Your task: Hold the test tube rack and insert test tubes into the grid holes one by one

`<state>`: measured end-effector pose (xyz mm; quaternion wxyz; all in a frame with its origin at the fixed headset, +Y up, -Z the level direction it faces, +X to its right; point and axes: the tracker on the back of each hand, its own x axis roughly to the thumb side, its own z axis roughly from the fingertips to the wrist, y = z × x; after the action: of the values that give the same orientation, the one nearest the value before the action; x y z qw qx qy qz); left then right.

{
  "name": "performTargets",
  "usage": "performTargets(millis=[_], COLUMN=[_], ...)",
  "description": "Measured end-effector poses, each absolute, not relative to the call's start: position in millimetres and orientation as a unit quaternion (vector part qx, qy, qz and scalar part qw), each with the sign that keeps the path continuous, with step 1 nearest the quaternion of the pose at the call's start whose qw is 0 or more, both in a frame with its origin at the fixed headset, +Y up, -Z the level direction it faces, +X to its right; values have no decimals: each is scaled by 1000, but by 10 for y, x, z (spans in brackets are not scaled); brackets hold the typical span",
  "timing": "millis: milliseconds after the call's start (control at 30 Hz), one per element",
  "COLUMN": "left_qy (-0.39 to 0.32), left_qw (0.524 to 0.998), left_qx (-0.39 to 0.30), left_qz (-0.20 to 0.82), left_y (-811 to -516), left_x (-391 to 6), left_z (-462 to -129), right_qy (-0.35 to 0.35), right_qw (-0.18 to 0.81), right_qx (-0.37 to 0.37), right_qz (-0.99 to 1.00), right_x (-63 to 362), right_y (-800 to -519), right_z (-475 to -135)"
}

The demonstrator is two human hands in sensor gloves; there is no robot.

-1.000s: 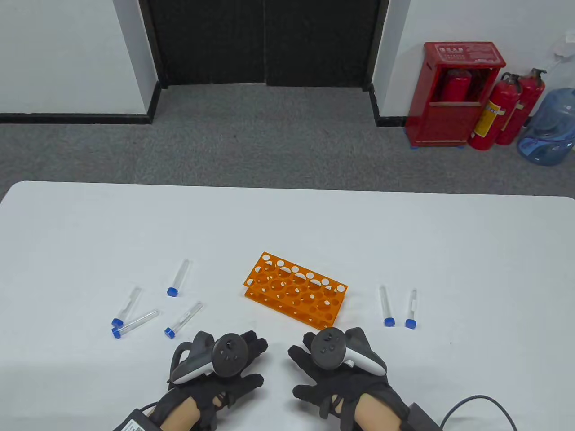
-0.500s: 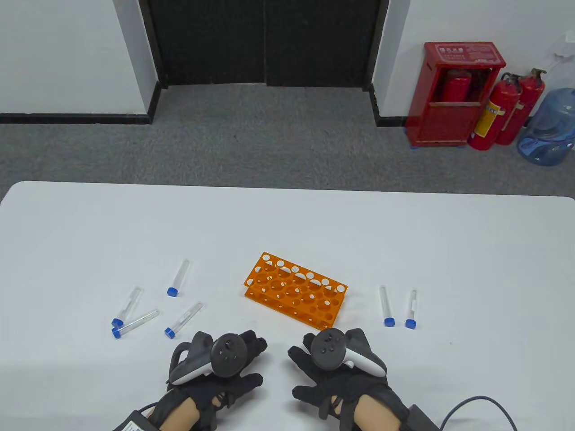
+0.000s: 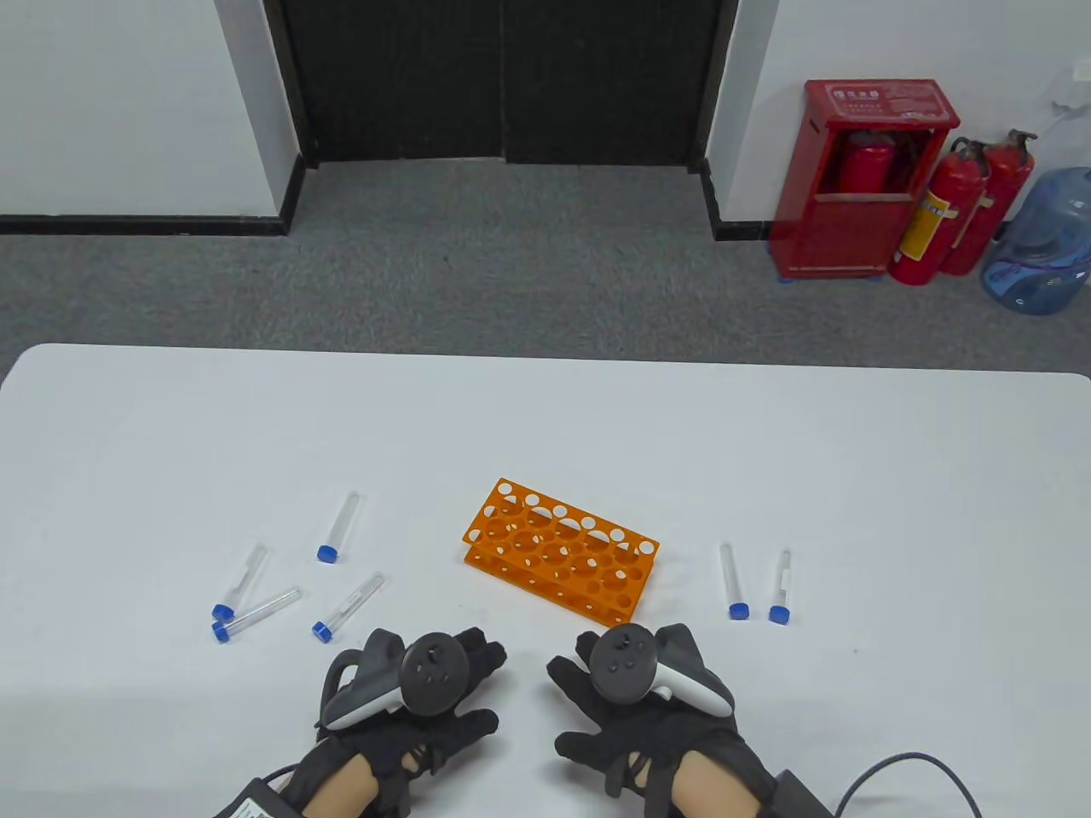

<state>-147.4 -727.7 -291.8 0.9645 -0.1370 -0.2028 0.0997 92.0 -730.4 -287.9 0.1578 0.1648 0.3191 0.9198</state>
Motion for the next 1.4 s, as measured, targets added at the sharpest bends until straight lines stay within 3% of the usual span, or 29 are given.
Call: performTargets(millis=[133,333,567,800,933,1167,1400], left_qy=[-202,-201,-203,-208,-209,-205,-199], left_qw=[964,964,963,961,960,962,961], left_qx=[-136,-139,-144,-146,-152,-150,-158], left_qz=[102,105,105,109,107,97,104], left_y=[-7278,-7278,-7282,-7279,-7288,-7286,-7295], left_x=[-1482,-1498,-1501,-1511,-1510,-1528,-1556], left_z=[-2921,-2928,-2939,-2946,-2953,-2968,-2983], right_qy=[270,149,110,125,156,184,199], right_qw=[162,208,258,291,272,299,452], right_qx=[147,120,4,-182,-242,-305,-358], right_qz=[938,959,960,931,918,885,792], right_x=[925,985,1150,1353,1356,1345,1452], right_y=[-7193,-6813,-6511,-6900,-7139,-7368,-7492], right_z=[-2856,-2915,-3394,-3872,-3998,-4041,-4011])
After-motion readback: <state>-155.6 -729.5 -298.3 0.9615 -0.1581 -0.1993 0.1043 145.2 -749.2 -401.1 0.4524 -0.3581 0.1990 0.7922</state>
